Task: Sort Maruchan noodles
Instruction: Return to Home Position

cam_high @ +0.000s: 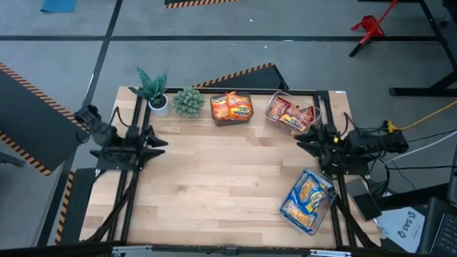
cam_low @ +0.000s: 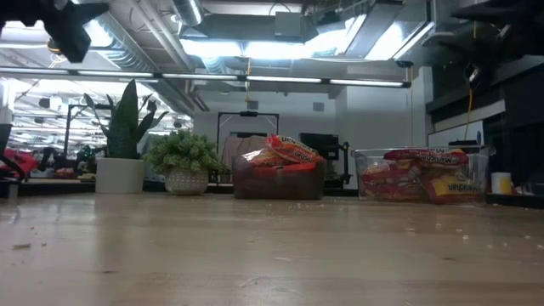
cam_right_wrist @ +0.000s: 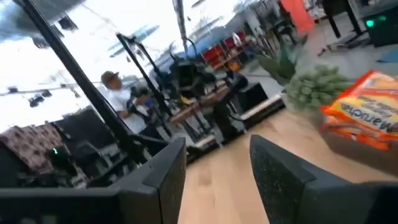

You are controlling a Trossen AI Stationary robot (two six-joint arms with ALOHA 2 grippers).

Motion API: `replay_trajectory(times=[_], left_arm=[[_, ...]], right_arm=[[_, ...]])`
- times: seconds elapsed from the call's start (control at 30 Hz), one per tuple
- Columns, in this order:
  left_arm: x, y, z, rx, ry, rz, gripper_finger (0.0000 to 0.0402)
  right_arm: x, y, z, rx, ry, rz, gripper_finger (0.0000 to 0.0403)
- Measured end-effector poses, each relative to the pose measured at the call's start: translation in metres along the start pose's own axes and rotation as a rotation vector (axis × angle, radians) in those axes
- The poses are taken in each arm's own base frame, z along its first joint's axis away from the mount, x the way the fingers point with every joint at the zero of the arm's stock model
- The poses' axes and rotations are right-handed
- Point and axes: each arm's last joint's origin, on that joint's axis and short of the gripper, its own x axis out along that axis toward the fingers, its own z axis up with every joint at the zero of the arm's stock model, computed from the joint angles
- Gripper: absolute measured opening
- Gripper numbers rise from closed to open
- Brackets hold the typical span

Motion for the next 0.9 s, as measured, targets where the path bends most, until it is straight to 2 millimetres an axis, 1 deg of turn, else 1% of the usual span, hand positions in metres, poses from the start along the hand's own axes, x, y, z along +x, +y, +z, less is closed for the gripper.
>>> replay_trajectory(times=[0.07,0.17,0.2,0.23,0.33,0.4,0.57,0.73,0.9], left_arm=[[0.004,0.001,-0.011,-0.038,-0.027,-0.001,0.017],[0.011,0.008,-0.047,-0.024,-0.016,0.022,0.017],[0.013,0.009,-0.054,-0.039,-0.029,0.008,0.017],[0.014,0.011,-0.061,-0.066,-0.051,0.0,0.017],[0.015,0.014,-0.073,-0.083,0.031,0.036,0.017],[0.015,0.014,-0.074,-0.077,0.044,0.031,0.017],[0.014,0.011,-0.075,-0.029,0.085,-0.076,0.017],[0.015,0.011,-0.075,0.046,0.087,-0.078,0.017],[0.015,0.011,-0.075,0.05,0.087,-0.079,0.017]], right_arm=[[0.003,-0.003,-0.008,0.029,-0.011,0.029,0.0166],[0.007,-0.012,-0.029,0.033,0.025,0.042,0.0166],[0.007,-0.015,-0.035,0.046,0.017,0.039,0.0166],[0.008,-0.018,-0.039,0.056,0.014,0.031,0.0166],[0.009,-0.021,-0.043,0.056,0.043,-0.018,0.0166],[0.008,-0.022,-0.045,0.028,0.055,-0.037,0.0166],[0.009,-0.023,-0.046,-0.044,0.058,-0.052,0.0166],[0.01,-0.023,-0.048,-0.099,0.088,-0.056,0.0166],[0.011,-0.024,-0.05,-0.104,0.106,-0.061,0.0166]])
